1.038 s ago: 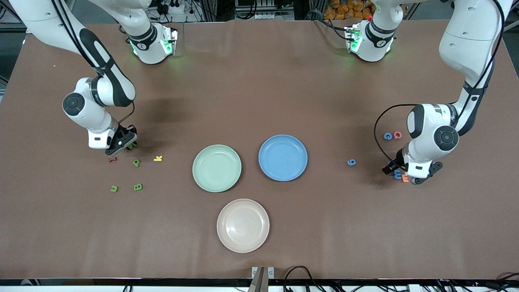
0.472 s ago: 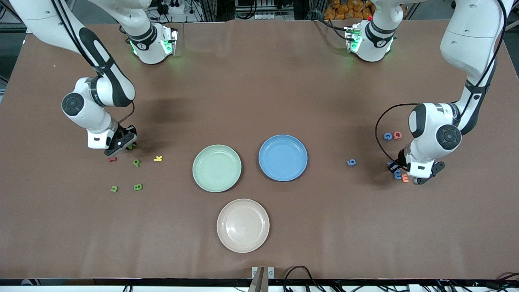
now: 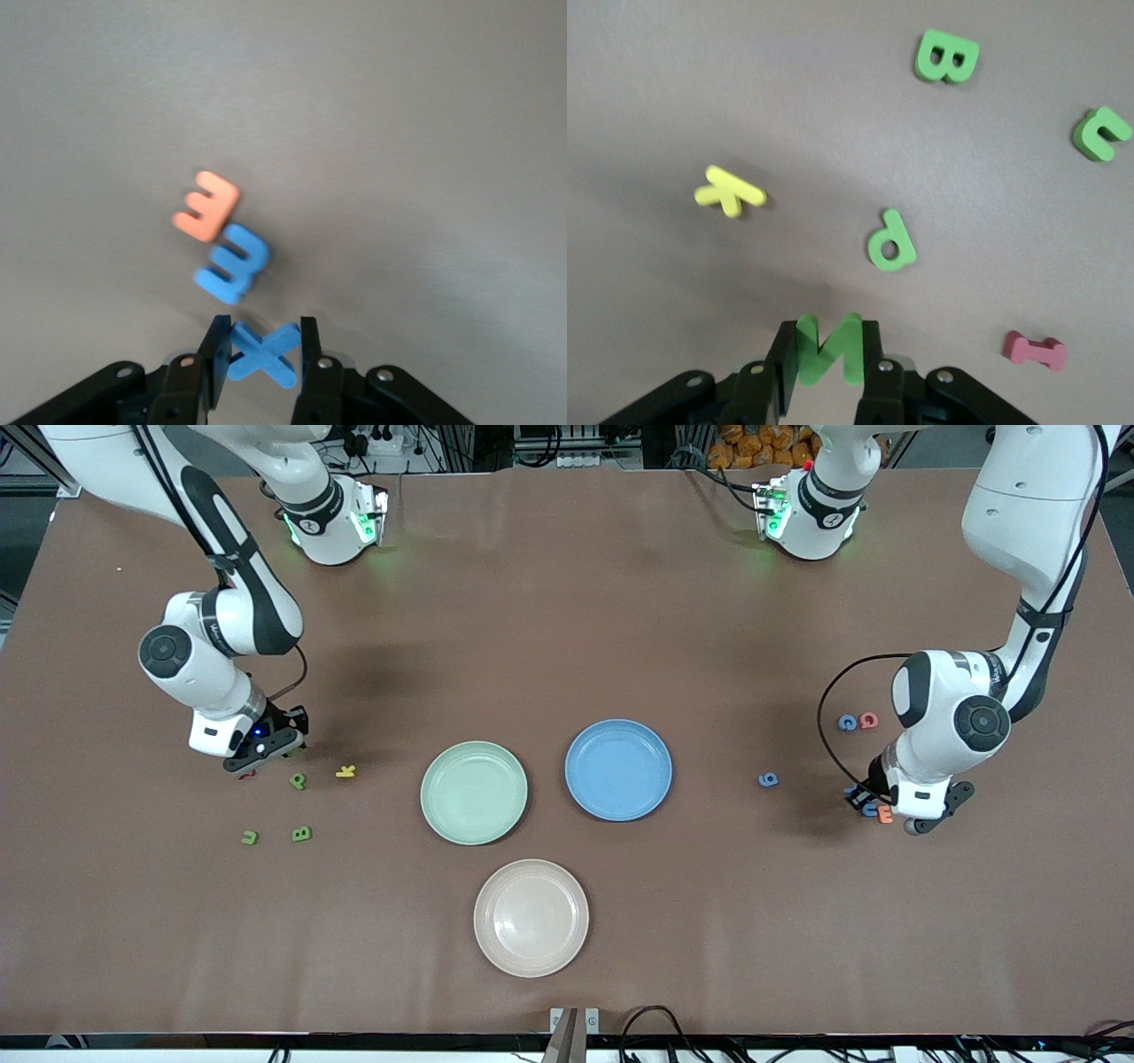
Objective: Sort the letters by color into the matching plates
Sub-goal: 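Drop the N on the green plate while the left gripper drops the X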
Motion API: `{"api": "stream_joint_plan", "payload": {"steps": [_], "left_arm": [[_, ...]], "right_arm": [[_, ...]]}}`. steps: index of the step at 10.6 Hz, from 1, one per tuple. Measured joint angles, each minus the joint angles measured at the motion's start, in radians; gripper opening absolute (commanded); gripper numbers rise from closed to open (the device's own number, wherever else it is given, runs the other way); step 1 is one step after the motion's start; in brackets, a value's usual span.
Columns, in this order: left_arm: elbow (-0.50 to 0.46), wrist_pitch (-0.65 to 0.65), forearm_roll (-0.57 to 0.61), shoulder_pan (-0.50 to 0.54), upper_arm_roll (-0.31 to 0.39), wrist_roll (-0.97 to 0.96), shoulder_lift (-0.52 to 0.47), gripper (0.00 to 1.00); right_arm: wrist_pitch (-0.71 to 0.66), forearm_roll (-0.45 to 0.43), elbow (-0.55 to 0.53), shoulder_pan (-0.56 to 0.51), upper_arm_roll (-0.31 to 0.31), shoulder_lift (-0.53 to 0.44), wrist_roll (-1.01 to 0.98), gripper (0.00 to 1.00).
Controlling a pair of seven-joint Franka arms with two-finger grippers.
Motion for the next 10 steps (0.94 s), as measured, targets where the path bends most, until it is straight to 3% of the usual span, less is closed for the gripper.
{"api": "stream_joint_plan", "payload": {"steps": [3,5,7,10], "left_arm": [[0.04,-0.041,0.0,-0.006,-0.071,-0.092,-0.011,0.0],[0.052,-0.045,0.0,-0.019,-0.119,-0.169,-0.011,0.0],[0.063,-0.045,0.0,-0.068,-0.138,-0.257,-0.011,0.0],[0.079,-0.046,0.0,-0.188,-0.143,-0.432,-0.011,0.0]], "right_arm": [[-0.019,0.0,0.039,0.094,0.003,0.0,0.234,0.16],[-0.125,0.017,0.111,0.162,0.005,0.001,0.358,0.16],[-0.22,0.089,0.205,0.229,0.007,0.013,0.404,0.17],[-0.243,0.134,0.314,0.308,0.007,0.079,0.425,0.17]]}}
